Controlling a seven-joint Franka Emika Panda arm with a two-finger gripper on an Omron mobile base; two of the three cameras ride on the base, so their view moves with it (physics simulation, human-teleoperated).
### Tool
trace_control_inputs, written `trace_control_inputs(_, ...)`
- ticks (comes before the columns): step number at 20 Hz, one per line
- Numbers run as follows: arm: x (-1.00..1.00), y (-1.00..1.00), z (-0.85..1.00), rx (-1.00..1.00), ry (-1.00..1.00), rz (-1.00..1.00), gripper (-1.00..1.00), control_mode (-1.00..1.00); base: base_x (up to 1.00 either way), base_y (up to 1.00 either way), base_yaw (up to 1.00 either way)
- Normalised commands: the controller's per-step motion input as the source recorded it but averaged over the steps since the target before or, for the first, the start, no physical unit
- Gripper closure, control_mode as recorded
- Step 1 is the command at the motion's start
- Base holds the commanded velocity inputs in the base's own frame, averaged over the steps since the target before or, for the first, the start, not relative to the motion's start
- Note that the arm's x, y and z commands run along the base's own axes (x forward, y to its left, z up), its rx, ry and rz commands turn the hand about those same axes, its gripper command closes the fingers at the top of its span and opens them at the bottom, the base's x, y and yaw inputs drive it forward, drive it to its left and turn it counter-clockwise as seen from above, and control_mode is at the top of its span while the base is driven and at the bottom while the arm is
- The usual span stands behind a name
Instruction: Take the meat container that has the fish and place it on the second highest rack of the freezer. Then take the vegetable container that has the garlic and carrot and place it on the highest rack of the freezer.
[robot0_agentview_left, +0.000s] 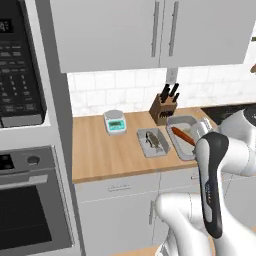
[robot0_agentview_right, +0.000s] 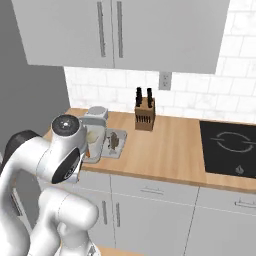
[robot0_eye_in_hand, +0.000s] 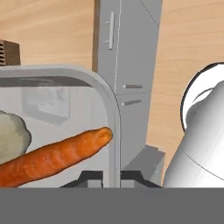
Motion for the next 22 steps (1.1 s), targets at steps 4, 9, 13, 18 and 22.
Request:
trace_control_inputs(4,0.0,0.0,0.0,0.0,0.0,0.0,1.0,1.0,-0.84,0.94,0.07)
trace_control_inputs(9,0.0,0.0,0.0,0.0,0.0,0.0,1.0,1.0,-0.49,1.0,0.08)
trace_control_inputs(13,0.0,0.0,0.0,0.0,0.0,0.0,1.0,1.0,-0.41,1.0,0.08)
trace_control_inputs(18,0.0,0.0,0.0,0.0,0.0,0.0,1.0,1.0,-0.28,1.0,0.06)
trace_control_inputs(22,0.0,0.0,0.0,0.0,0.0,0.0,1.0,1.0,-0.13,1.0,0.04)
